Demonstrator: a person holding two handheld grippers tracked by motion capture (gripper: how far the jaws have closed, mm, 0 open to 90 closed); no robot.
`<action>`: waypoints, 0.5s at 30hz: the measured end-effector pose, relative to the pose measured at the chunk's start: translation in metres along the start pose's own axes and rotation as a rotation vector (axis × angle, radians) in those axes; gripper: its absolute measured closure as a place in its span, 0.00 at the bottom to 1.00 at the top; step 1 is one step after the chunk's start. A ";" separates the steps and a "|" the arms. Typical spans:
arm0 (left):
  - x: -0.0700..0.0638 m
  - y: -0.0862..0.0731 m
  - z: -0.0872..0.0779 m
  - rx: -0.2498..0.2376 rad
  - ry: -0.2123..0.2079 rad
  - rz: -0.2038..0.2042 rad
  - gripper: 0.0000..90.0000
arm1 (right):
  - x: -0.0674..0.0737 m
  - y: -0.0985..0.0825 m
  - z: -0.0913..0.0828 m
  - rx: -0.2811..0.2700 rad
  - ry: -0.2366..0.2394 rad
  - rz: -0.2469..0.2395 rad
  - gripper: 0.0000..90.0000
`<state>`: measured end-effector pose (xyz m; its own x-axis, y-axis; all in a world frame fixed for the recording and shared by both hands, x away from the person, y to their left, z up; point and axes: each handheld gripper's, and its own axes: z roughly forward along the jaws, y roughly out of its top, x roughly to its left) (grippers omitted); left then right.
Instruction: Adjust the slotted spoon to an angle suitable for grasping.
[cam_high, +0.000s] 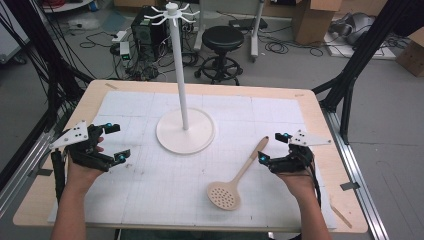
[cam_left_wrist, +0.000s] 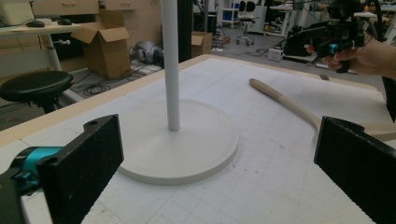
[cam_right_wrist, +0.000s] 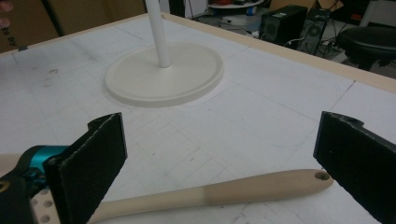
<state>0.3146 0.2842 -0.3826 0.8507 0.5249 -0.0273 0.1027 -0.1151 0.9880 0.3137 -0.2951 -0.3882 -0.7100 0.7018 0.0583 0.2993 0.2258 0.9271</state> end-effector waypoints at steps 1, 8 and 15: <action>0.000 0.000 0.000 0.000 0.000 0.000 0.02 | 0.000 0.000 0.000 0.000 0.000 0.000 0.02; 0.000 0.000 0.000 0.002 0.000 0.002 0.02 | 0.000 -0.004 0.000 0.014 -0.007 -0.001 0.02; 0.000 -0.001 0.002 0.003 -0.008 0.002 0.02 | 0.004 -0.002 0.002 0.028 -0.002 -0.023 0.09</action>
<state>0.3153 0.2827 -0.3834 0.8552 0.5176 -0.0264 0.1026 -0.1190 0.9876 0.3111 -0.2914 -0.3905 -0.7155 0.6976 0.0365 0.3010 0.2606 0.9173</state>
